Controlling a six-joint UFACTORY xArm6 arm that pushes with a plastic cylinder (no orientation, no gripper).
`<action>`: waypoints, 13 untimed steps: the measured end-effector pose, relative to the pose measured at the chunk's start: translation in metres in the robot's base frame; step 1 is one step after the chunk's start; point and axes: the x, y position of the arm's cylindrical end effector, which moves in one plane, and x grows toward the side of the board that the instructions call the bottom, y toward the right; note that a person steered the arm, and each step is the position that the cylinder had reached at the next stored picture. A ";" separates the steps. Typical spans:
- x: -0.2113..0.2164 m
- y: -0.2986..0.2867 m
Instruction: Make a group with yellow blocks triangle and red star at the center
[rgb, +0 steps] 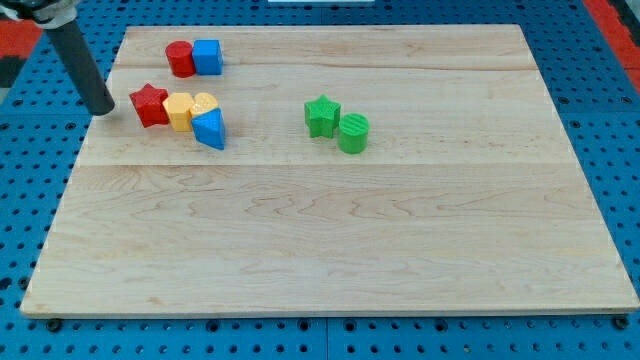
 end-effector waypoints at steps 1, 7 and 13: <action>0.010 0.031; 0.001 0.150; 0.110 0.156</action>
